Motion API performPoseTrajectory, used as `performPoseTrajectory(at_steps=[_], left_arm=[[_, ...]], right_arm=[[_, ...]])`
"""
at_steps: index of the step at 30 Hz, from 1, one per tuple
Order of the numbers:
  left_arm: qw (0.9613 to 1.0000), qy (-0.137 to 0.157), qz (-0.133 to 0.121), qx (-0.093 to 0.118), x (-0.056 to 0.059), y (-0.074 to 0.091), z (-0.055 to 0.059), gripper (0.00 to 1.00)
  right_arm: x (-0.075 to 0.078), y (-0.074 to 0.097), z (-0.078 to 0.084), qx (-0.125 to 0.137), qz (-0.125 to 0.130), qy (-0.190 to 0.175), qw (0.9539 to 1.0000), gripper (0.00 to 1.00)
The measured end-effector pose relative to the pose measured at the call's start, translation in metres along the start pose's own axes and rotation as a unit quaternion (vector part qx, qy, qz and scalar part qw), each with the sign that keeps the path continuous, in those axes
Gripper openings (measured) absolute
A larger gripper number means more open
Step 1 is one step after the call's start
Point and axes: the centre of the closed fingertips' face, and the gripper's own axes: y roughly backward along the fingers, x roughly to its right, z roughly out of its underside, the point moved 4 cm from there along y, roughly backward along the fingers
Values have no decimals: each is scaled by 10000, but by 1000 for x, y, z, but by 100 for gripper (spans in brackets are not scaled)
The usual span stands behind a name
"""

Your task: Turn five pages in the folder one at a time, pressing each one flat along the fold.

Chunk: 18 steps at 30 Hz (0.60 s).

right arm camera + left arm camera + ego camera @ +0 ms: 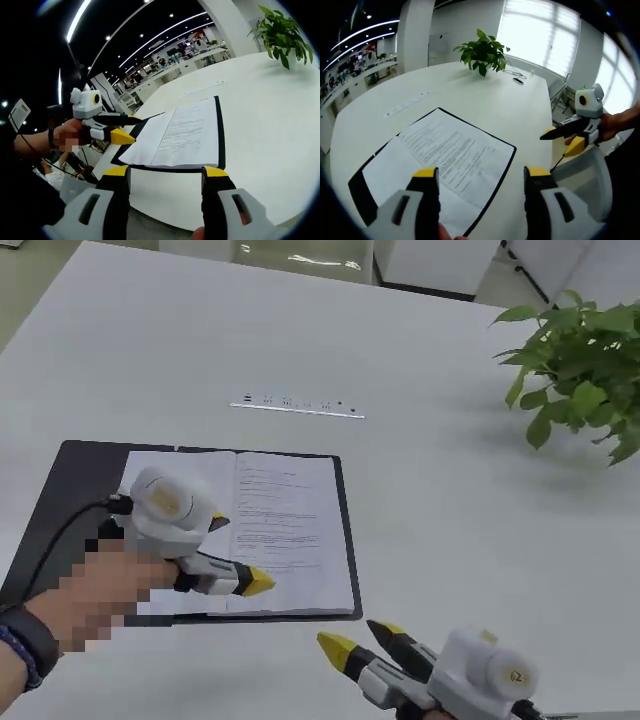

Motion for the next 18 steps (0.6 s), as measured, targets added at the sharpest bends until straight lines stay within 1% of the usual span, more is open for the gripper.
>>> performPoseTrajectory(at_steps=[2,5,9,10,12,14,16,17,18], left_arm=[[9999,-71,82,-74,4,-11,-1,69],[9997,-90,168,-132,7,-27,-1,68],[9996,-121,186,-175,10,-46,-4,68],[9996,-99,194,-189,11,-50,-3,68],[9993,121,251,-262,14,-62,-1,68],[9992,189,220,-267,15,-72,-2,68],[9996,140,83,-231,16,-82,-5,68],[9996,126,55,-233,16,-85,-6,69],[9997,114,-4,-228,13,-92,-5,69]], right_arm=[[1,0,0,14,14,-34,10000,55],[3,1,1,36,47,-19,10000,57],[8,2,2,47,86,-51,9999,57],[8,2,2,50,90,-54,9999,57],[8,3,1,50,94,-55,9999,57],[9,2,1,67,88,-105,9999,56],[10,1,2,63,84,-129,9999,56],[10,1,2,50,81,-128,9999,56],[10,1,2,36,79,-118,9999,56]])
